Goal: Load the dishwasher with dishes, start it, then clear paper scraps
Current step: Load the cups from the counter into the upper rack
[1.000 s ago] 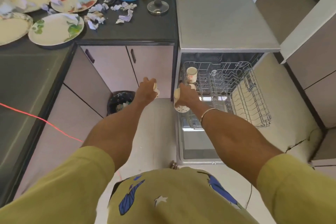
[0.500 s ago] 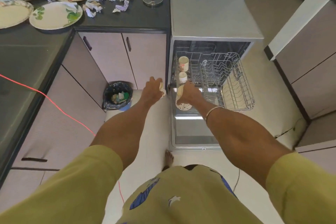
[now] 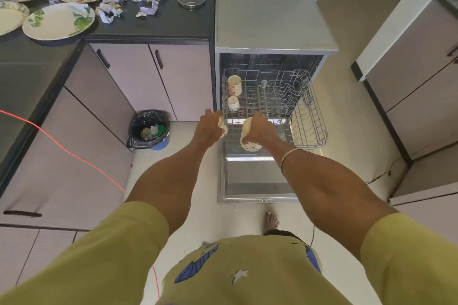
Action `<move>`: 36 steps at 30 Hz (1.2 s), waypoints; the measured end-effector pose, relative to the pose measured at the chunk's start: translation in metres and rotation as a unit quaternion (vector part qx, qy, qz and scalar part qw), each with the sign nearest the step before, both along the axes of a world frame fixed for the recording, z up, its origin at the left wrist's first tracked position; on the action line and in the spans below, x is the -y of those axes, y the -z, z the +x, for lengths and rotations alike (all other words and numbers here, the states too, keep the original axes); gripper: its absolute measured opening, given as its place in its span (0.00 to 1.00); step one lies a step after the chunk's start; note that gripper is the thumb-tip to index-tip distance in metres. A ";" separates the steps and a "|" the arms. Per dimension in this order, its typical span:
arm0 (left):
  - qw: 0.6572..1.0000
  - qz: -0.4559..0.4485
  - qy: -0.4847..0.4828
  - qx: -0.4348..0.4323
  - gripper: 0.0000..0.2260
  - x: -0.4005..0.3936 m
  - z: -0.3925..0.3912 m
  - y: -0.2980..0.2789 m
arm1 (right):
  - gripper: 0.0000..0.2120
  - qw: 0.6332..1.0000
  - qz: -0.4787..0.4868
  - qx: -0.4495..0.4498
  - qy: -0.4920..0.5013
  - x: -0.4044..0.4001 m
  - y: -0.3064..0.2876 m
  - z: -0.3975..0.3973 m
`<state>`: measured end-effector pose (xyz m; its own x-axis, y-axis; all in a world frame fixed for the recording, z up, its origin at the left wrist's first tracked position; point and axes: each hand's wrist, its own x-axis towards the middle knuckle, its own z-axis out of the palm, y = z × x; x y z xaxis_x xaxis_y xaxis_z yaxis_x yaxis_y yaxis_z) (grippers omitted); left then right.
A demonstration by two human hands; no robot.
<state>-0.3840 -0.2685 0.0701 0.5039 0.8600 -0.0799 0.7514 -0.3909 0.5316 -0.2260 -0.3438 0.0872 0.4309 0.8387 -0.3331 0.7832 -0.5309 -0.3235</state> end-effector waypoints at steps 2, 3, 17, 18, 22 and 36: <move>1.000 -0.007 -0.010 -0.002 0.20 0.001 0.016 0.003 | 0.47 1.000 -0.008 -0.004 -0.004 -0.001 0.002 0.017; 1.000 -0.012 -0.016 -0.002 0.20 0.000 0.025 0.005 | 0.48 1.000 -0.011 -0.008 -0.006 -0.003 0.003 0.027; 0.981 -0.073 -0.179 0.007 0.22 -0.004 0.146 0.054 | 0.49 0.994 -0.035 -0.028 -0.095 -0.056 0.018 0.175; 0.980 -0.075 -0.185 0.001 0.24 -0.005 0.149 0.055 | 0.50 0.994 -0.037 -0.031 -0.101 -0.060 0.020 0.180; 0.977 -0.086 -0.196 -0.017 0.24 -0.014 0.157 0.064 | 0.53 0.992 -0.049 -0.042 -0.108 -0.078 0.028 0.189; 0.978 -0.135 -0.156 -0.024 0.24 -0.078 0.160 0.121 | 0.48 0.991 -0.084 -0.020 -0.098 -0.180 0.089 0.170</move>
